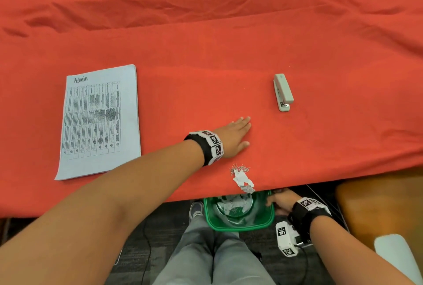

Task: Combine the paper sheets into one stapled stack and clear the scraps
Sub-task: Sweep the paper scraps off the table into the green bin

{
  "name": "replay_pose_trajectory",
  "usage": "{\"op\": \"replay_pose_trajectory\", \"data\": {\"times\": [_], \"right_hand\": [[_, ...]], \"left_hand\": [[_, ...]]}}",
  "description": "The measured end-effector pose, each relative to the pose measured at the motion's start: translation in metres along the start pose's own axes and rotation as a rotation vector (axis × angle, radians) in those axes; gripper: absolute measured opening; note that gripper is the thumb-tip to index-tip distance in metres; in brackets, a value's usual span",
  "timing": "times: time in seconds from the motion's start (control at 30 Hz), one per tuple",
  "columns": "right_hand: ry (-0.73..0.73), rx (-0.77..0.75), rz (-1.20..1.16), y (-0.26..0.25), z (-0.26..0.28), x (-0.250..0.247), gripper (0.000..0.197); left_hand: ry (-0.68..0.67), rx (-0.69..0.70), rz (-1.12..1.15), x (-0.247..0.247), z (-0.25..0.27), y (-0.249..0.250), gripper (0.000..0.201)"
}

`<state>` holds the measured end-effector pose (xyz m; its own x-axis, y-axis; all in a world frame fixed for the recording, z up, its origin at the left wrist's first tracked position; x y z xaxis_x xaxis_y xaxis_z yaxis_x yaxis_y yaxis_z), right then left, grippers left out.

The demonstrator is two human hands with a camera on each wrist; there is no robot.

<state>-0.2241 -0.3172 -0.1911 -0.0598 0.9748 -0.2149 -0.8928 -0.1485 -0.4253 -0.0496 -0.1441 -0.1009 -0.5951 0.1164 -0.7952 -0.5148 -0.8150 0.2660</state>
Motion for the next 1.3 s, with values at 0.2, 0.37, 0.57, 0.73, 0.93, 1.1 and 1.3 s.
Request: {"op": "replay_pose_trajectory", "data": {"times": [0.2,0.37,0.57,0.73,0.93,1.1,1.3], "right_hand": [[-0.01,0.004,0.006,-0.013,0.02,0.002,0.022],[-0.022,-0.005,-0.001,-0.012,0.016,0.004,0.021],[-0.032,-0.031,-0.017,-0.011,0.018,0.005,0.02],[-0.031,-0.028,-0.033,0.0,0.003,0.003,0.021],[-0.088,-0.027,-0.014,0.029,-0.032,-0.004,0.071],[-0.082,-0.017,-0.038,0.019,-0.013,-0.003,0.066],[-0.057,-0.03,-0.021,0.034,-0.032,-0.007,0.103]], "left_hand": [[-0.036,0.097,0.008,0.035,0.055,0.011,0.067],[-0.04,0.132,0.075,0.05,0.091,0.018,0.061],[0.037,-0.108,0.2,0.032,0.079,0.003,0.067],[-0.013,-0.017,0.136,0.058,0.093,0.03,0.068],[-0.104,0.083,0.129,0.097,0.116,0.061,0.068],[-0.06,0.123,0.158,0.092,0.123,0.063,0.06],[0.063,-0.189,0.122,0.076,0.107,0.033,0.07]]}}
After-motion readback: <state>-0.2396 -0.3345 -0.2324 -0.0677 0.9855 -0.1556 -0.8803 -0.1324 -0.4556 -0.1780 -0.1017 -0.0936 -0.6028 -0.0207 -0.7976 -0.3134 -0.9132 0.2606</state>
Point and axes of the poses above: each hand's wrist, its own z-axis away from the middle knuckle, its own x-axis out of the palm, y = z × x, the point moved 3 cm from there along -z, towards the middle knuckle, and after that the axes turned 9 degrees about -x, right-handed, at the moved point
